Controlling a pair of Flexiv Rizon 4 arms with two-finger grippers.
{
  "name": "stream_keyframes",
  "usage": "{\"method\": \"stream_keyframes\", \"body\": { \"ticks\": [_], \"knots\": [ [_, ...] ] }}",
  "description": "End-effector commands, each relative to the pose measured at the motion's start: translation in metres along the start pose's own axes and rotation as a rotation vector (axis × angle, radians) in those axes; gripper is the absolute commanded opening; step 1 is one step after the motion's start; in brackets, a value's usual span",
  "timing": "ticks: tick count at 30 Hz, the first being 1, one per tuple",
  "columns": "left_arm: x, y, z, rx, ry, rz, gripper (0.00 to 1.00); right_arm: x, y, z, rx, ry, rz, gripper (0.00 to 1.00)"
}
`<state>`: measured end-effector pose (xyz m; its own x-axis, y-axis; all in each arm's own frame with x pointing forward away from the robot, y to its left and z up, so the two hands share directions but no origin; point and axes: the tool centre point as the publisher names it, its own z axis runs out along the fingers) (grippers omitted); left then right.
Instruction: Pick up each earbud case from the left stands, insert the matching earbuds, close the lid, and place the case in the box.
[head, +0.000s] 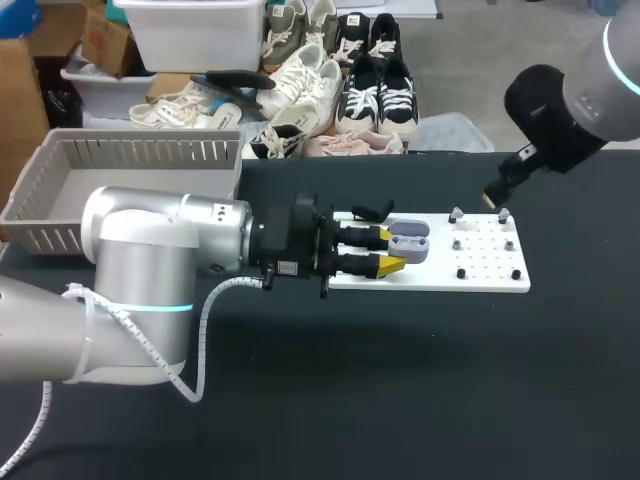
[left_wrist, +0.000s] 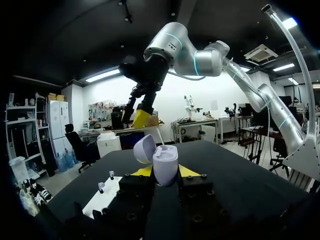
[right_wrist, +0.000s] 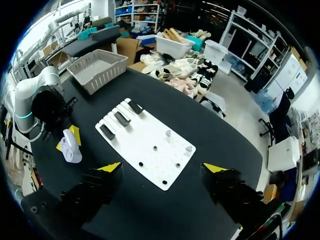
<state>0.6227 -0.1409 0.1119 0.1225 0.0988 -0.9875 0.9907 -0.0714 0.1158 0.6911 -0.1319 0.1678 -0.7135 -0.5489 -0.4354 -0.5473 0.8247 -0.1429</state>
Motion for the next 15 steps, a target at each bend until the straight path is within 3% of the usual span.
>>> {"method": "stream_keyframes", "body": {
  "ticks": [1,6,15],
  "knots": [
    [0.001,0.0,0.0,-0.002,-0.003,0.002,0.0,-0.009,-0.004,0.019,0.382,0.121,0.014,1.0],
    [0.001,0.0,0.0,-0.002,-0.003,0.002,0.0,-0.006,-0.014,0.039,0.44,0.206,0.02,1.0],
    [0.001,0.0,0.0,-0.002,-0.003,0.002,0.0,-0.001,-0.028,0.072,0.419,0.286,0.096,1.0]
  ]
}}
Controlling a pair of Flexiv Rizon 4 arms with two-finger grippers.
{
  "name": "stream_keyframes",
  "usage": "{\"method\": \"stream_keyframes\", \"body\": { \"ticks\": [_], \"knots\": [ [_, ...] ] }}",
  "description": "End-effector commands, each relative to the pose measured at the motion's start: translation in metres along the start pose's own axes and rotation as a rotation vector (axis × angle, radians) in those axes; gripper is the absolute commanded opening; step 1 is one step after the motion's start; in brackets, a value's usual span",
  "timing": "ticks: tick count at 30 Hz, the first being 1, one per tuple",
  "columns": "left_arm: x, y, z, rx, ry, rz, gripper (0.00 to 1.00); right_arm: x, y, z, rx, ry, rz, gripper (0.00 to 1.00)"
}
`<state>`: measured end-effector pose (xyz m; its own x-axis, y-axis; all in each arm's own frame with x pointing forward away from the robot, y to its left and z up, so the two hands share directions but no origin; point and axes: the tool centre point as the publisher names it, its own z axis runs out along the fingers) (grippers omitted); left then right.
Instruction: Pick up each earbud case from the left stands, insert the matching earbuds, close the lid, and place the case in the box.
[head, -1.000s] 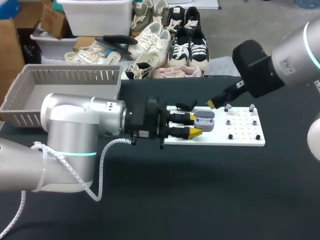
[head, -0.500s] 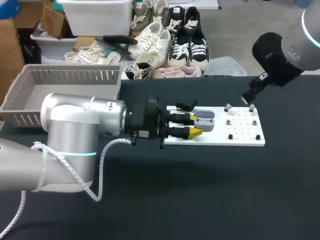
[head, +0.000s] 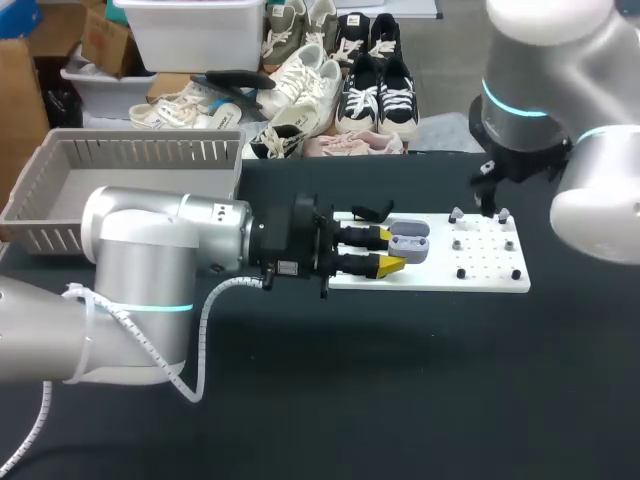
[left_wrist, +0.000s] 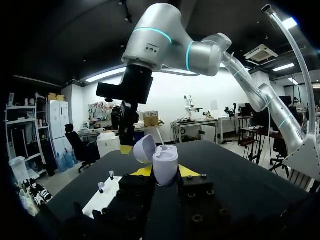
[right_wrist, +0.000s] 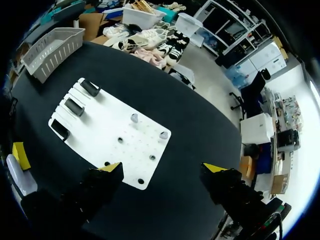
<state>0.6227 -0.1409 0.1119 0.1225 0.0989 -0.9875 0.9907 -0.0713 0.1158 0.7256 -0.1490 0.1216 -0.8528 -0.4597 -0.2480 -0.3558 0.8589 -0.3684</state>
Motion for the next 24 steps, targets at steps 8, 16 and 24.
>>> {"method": "stream_keyframes", "body": {
  "ticks": [8,16,24],
  "knots": [
    [0.001,0.0,0.0,-0.002,-0.003,0.002,0.0,-0.012,0.003,0.043,0.064,0.098,0.063,0.82],
    [0.001,0.0,0.0,-0.002,-0.003,0.002,0.0,-0.016,0.007,0.06,-0.005,0.122,0.092,0.73],
    [0.001,0.0,0.0,-0.002,-0.003,0.002,0.0,-0.019,0.006,0.074,-0.032,0.142,0.121,0.59]
  ]
}}
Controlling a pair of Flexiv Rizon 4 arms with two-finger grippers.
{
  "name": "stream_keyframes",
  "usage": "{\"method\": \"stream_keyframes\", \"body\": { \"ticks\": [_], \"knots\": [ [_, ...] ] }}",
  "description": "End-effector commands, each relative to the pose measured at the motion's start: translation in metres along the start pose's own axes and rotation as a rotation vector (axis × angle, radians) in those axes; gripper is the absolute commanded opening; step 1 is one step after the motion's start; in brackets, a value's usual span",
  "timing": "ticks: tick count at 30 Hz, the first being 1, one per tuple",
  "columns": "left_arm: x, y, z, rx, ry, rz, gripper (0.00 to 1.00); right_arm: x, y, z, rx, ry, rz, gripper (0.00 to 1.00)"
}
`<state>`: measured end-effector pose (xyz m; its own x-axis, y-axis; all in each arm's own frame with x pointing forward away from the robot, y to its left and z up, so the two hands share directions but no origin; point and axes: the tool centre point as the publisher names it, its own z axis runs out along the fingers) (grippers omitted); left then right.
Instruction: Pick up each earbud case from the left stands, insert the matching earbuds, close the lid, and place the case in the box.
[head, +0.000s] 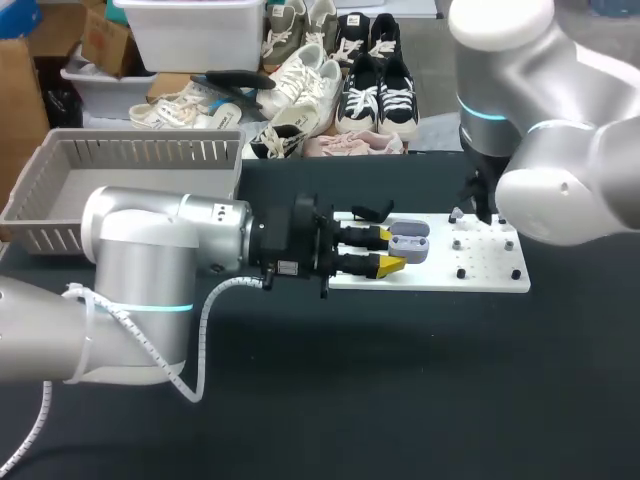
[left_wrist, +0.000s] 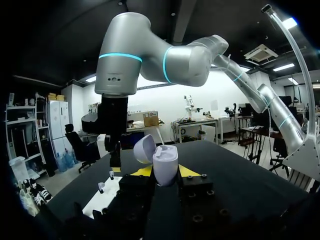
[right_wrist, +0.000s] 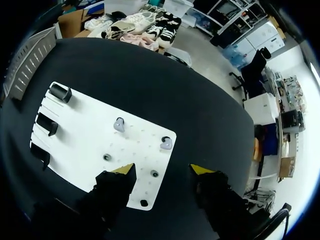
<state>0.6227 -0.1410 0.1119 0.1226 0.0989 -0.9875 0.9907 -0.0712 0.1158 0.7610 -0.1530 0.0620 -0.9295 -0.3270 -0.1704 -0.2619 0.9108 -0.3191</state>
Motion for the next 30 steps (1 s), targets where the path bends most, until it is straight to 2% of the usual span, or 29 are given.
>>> {"method": "stream_keyframes", "body": {
  "ticks": [1,2,4,30],
  "knots": [
    [0.001,0.0,0.0,-0.002,-0.003,0.002,0.0,-0.007,0.0,0.008,-0.006,0.015,0.007,0.55],
    [0.001,0.0,0.0,-0.002,-0.003,0.002,0.0,-0.008,0.0,0.01,-0.006,0.016,0.008,0.51],
    [0.001,0.0,0.0,-0.002,-0.003,0.002,0.0,-0.008,0.0,0.011,-0.013,0.018,0.013,0.49],
    [0.001,0.0,0.0,-0.002,-0.003,0.002,0.0,-0.012,-0.005,0.037,-0.036,0.02,0.044,0.4]
  ]
}}
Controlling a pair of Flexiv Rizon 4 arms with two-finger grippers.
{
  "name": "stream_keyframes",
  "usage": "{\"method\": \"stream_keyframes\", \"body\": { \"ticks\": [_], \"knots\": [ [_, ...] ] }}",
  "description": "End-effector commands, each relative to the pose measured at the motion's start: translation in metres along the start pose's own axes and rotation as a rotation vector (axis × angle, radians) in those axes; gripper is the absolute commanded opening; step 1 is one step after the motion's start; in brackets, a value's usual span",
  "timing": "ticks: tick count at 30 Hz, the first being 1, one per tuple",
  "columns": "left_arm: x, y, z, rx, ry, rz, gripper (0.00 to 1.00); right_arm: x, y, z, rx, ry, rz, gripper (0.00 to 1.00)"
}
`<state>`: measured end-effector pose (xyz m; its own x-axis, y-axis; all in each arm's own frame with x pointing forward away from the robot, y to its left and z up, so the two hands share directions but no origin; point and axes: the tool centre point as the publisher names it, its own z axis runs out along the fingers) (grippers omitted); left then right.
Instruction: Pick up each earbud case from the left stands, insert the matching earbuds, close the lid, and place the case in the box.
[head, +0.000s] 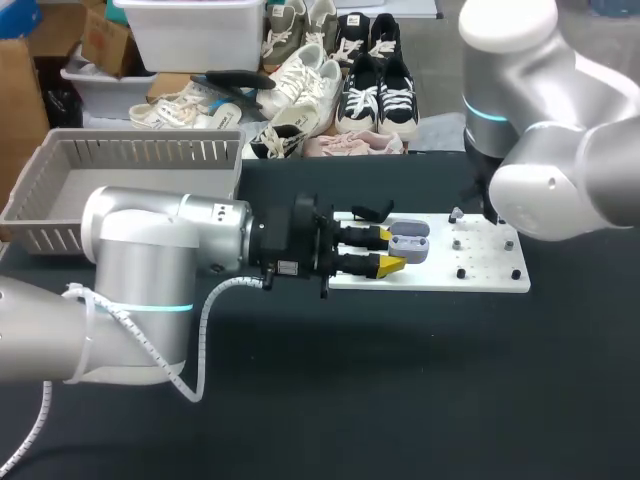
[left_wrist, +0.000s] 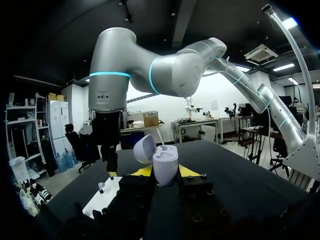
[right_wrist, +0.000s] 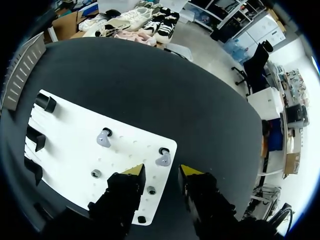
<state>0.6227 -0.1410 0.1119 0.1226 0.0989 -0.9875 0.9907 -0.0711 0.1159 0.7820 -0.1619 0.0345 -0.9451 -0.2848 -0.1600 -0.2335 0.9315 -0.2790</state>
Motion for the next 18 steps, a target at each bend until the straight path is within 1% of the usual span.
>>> {"method": "stream_keyframes", "body": {
  "ticks": [1,11,18],
  "knots": [
    [0.001,0.0,0.0,-0.002,-0.003,0.002,0.0,0.0,-0.001,0.004,-0.001,-0.004,0.005,0.4],
    [0.001,0.0,0.0,-0.002,-0.003,0.002,0.0,-0.004,-0.002,0.011,0.002,-0.009,0.005,0.38],
    [0.001,0.0,0.0,-0.002,-0.003,0.002,0.0,-0.006,-0.003,0.015,0.003,-0.006,0.007,0.34]
  ]
}}
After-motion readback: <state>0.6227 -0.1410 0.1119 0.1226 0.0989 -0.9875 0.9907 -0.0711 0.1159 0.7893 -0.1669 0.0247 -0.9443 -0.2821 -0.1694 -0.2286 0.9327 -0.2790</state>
